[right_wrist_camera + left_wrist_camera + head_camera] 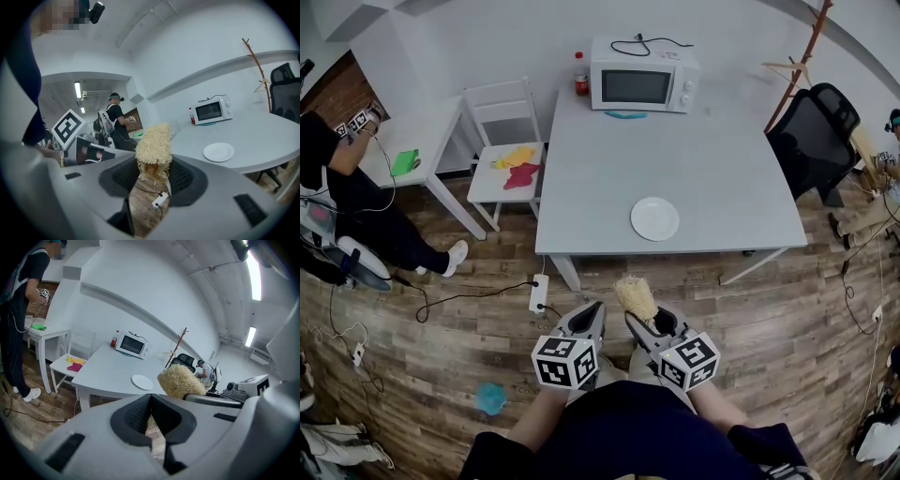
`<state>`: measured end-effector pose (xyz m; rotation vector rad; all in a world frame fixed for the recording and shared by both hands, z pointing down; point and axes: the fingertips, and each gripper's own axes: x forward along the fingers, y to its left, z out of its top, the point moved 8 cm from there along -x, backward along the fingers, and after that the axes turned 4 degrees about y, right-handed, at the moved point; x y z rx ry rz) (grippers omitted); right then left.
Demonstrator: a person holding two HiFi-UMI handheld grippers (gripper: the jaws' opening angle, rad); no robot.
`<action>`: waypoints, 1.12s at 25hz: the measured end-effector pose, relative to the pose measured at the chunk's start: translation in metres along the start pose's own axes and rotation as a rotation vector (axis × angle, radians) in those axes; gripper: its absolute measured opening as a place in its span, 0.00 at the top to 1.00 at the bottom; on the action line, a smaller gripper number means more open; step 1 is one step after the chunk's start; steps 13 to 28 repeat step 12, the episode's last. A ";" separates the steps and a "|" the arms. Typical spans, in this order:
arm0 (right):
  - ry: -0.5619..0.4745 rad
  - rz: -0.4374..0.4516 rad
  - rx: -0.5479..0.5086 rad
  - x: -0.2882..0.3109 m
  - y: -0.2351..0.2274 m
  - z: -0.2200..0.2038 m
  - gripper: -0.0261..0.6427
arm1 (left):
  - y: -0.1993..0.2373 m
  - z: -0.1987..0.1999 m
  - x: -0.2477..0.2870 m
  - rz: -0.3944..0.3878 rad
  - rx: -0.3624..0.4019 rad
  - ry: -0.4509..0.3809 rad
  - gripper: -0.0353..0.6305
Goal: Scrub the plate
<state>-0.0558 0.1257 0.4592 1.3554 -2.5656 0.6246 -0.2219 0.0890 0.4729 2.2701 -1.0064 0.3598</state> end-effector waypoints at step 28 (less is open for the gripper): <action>-0.012 0.015 0.012 0.003 0.001 0.003 0.70 | 0.005 -0.002 0.000 0.004 -0.036 -0.002 0.92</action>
